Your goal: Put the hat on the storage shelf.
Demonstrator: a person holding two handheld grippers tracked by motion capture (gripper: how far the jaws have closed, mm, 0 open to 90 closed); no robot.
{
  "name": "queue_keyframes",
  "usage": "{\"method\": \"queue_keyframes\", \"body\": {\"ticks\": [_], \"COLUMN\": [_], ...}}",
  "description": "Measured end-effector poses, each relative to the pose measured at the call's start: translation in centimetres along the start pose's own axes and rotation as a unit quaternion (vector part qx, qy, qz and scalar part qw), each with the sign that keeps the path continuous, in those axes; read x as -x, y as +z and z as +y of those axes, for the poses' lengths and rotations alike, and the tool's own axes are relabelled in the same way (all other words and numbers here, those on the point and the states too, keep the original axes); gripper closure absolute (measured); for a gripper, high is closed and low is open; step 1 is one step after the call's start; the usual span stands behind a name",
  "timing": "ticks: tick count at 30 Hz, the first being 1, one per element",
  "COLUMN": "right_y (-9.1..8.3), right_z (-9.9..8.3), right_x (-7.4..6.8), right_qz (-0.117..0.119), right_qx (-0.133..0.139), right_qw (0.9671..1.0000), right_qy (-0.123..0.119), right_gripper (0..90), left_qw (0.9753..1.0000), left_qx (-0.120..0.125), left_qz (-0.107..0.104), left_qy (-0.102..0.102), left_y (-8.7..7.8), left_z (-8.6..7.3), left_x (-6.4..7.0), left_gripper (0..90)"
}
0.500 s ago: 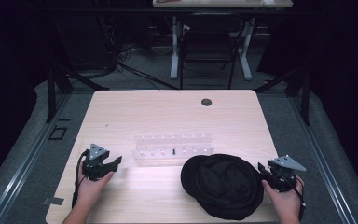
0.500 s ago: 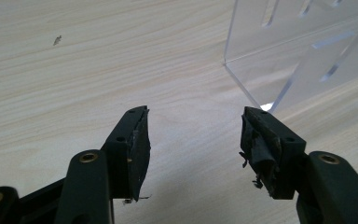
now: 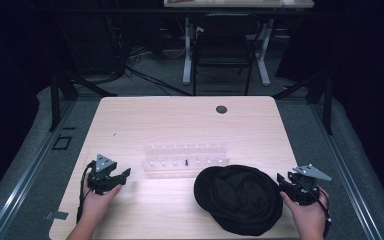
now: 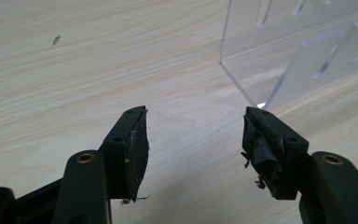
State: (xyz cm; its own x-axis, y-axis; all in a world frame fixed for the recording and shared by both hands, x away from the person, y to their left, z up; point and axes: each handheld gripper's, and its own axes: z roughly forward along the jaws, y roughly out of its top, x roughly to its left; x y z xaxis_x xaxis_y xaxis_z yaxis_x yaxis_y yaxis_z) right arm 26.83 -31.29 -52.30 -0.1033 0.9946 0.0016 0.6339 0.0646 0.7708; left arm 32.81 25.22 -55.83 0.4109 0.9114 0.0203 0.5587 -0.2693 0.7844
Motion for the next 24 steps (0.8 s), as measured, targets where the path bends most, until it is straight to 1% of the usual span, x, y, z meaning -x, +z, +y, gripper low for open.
{"method": "queue_keyframes", "body": {"ticks": [2, 6, 9, 10, 11, 12, 13, 15, 18, 21, 23, 24], "right_y": [-0.1, -0.9, -1.6, -2.0, -2.2, -2.2, -2.6, -2.7, -2.5, -2.1, -1.9, -1.7], "right_z": [0.1, 0.8, 1.1, 1.3, 1.4, 1.4, 1.5, 1.5, 1.3, 1.0, 1.0, 1.0], "right_x": [-0.1, -0.8, -1.2, -1.3, -1.3, -1.3, -1.5, -1.7, -1.9, -1.7, -1.3, -1.0], "right_qz": [0.0, 0.005, 0.009, 0.011, 0.022, 0.022, 0.037, 0.038, 0.045, 0.042, 0.037, 0.041], "right_qx": [-0.001, -0.008, -0.017, -0.02, -0.029, -0.029, -0.04, -0.054, -0.082, -0.106, -0.119, -0.121], "right_qw": [1.0, 1.0, 0.9997, 0.9995, 0.9992, 0.9992, 0.9985, 0.9977, 0.9953, 0.9931, 0.9919, 0.9916], "right_qy": [0.001, 0.0, -0.016, -0.02, -0.015, -0.015, -0.011, -0.016, -0.022, -0.028, -0.025, -0.02], "right_gripper": [59.1, 58.9, 58.6, 61.6, 63.8, 63.8, 63.3, 63.8, 63.3, 63.8, 64.3, 64.7], "left_qw": [1.0, 1.0, 1.0, 1.0, 1.0, 1.0, 1.0, 1.0, 1.0, 0.9999, 0.9999, 0.9999], "left_qx": [0.002, 0.0, 0.002, 0.002, 0.001, 0.001, 0.0, -0.003, -0.004, -0.005, -0.006, -0.006], "left_qz": [-0.001, -0.002, -0.001, -0.002, -0.004, -0.004, -0.004, -0.004, -0.004, -0.004, -0.005, -0.005], "left_qy": [0.0, -0.002, 0.003, 0.004, 0.003, 0.003, 0.002, 0.0, 0.003, 0.008, 0.01, 0.01], "left_y": [-0.1, -0.3, -0.5, -0.6, -0.6, -0.6, -0.5, -0.5, -0.5, -0.5, -0.4, -0.4], "left_z": [0.0, 0.0, -0.1, -0.1, -0.1, -0.1, -0.2, -0.2, -0.3, -0.3, -0.3, -0.3], "left_x": [0.0, 0.2, 0.3, 0.2, 0.2, 0.2, 0.3, 0.3, 0.4, 0.5, 0.5, 0.6], "left_gripper": [40.7, 40.8, 41.7, 42.1, 42.4, 42.4, 42.3, 42.3, 42.1, 42.2, 42.2, 42.2]}}
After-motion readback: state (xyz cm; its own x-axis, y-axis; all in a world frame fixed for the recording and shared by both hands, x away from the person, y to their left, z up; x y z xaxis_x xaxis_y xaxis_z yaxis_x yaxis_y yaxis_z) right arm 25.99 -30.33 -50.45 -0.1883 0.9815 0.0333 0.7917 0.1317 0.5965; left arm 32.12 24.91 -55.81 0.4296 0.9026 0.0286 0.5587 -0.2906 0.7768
